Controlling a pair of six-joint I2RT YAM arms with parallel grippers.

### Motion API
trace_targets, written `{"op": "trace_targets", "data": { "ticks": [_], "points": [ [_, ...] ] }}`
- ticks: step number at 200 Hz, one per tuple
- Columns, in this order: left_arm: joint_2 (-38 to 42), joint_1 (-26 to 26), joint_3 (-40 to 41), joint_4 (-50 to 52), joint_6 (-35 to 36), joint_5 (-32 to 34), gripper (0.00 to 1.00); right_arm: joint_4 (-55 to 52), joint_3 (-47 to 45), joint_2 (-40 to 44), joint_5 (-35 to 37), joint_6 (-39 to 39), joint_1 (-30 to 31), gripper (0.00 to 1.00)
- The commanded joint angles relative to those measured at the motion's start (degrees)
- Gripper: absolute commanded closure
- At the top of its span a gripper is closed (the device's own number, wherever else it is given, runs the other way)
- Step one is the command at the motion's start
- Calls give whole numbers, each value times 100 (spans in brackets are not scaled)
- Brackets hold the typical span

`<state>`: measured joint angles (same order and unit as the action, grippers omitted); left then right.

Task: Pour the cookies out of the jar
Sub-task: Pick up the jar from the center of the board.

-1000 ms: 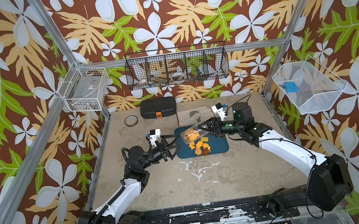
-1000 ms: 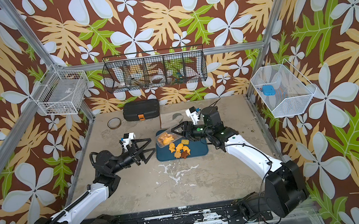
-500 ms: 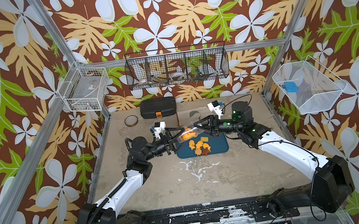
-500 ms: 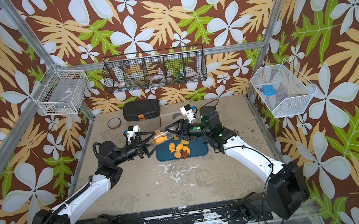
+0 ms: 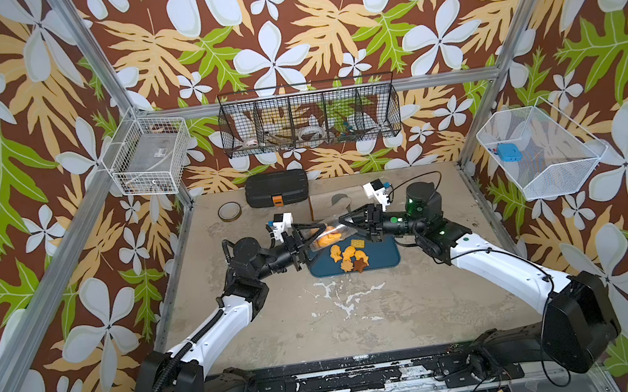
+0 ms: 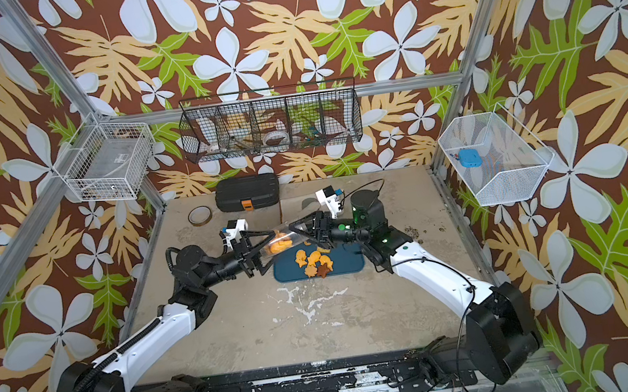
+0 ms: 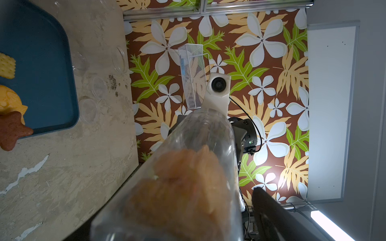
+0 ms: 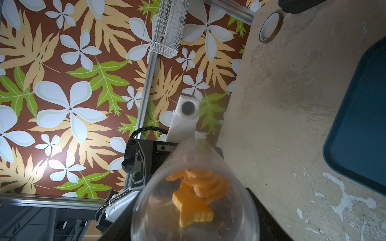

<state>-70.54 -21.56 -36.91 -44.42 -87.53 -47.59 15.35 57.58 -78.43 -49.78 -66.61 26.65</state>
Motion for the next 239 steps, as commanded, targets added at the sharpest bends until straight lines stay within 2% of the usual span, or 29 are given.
{"op": "trace_targets", "data": {
  "ticks": [1,47,79,125,155,179,207,239],
  "points": [
    [-3,-15,-1,-714,-103,-67,12,-188,-19,-23,-110,95,15,52],
    [-21,-15,43,-917,-213,-39,18,-419,-10,-50,-181,246,15,52],
    [3,-15,96,-1070,-295,-30,21,-559,22,-58,-162,322,17,46],
    [83,16,205,-1108,-315,-31,26,-1056,248,-96,-137,661,-20,33],
    [120,44,236,-1111,-310,-62,27,-1373,347,-80,-169,873,-126,16],
    [150,54,219,-974,-205,-115,28,-1700,470,-51,-384,1095,-402,8],
    [172,56,262,-884,-116,-156,31,-1729,568,-83,-773,1185,-531,7],
    [153,55,254,-847,-113,-166,33,-1655,544,-76,-877,1191,-538,7]
  ]
}}
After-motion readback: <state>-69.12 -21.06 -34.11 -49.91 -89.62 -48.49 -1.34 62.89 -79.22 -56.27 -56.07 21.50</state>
